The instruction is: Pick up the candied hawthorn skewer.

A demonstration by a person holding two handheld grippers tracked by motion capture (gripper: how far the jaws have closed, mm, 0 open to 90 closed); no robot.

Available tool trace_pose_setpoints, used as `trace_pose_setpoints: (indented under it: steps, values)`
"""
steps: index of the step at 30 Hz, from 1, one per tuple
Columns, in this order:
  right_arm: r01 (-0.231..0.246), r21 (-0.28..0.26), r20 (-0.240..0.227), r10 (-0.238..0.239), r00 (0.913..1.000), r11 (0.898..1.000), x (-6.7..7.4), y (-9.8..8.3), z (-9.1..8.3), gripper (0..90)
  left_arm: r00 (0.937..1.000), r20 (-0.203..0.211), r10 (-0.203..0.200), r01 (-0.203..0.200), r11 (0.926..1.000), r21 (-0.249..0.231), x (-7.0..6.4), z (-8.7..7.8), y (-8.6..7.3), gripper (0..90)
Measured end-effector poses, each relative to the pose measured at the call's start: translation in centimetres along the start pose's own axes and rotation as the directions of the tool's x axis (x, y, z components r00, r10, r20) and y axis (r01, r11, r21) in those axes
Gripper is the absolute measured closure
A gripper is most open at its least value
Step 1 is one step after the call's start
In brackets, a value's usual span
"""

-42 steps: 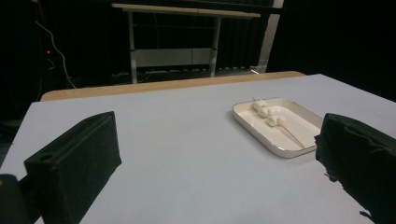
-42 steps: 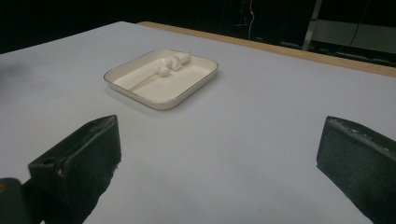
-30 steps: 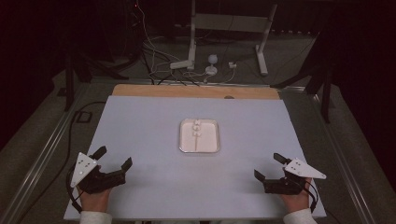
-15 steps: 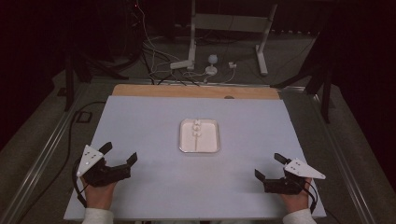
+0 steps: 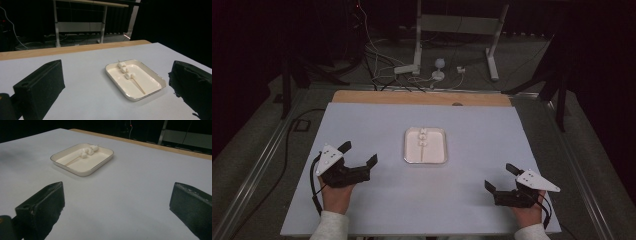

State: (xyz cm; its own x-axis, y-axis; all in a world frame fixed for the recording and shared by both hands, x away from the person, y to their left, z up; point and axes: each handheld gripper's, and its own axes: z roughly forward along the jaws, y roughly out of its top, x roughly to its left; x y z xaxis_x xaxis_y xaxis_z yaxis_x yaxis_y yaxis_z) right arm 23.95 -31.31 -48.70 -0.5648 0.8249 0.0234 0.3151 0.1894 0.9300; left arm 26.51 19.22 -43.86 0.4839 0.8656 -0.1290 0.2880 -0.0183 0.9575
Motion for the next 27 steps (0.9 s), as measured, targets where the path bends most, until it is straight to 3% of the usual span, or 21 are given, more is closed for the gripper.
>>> trace_pose_setpoints:
  steps: [8,13,16,27]
  values:
    - [0.002,0.006,-0.003,-0.002,1.0000,1.000,0.1,-0.1,0.1,0.0,0.9999,0.005,-0.013,0.013,0.9993,0.036,-0.4,2.3,0.2,0.7]
    - [0.007,0.008,-0.006,-0.007,1.0000,1.000,0.2,-0.1,0.2,0.0,0.9994,0.033,-0.009,0.007,0.9984,0.056,-0.9,3.9,0.3,0.7]
    - [0.002,0.010,-0.007,-0.002,1.0000,1.000,0.2,-0.1,0.2,0.0,0.9978,0.059,-0.032,0.028,0.9975,0.065,-1.1,5.2,0.4,0.7]
    - [0.002,0.012,-0.012,-0.002,0.9999,1.000,0.2,-0.2,0.3,0.0,0.9943,0.093,-0.051,0.041,0.9931,0.110,-2.2,8.5,0.1,0.7]
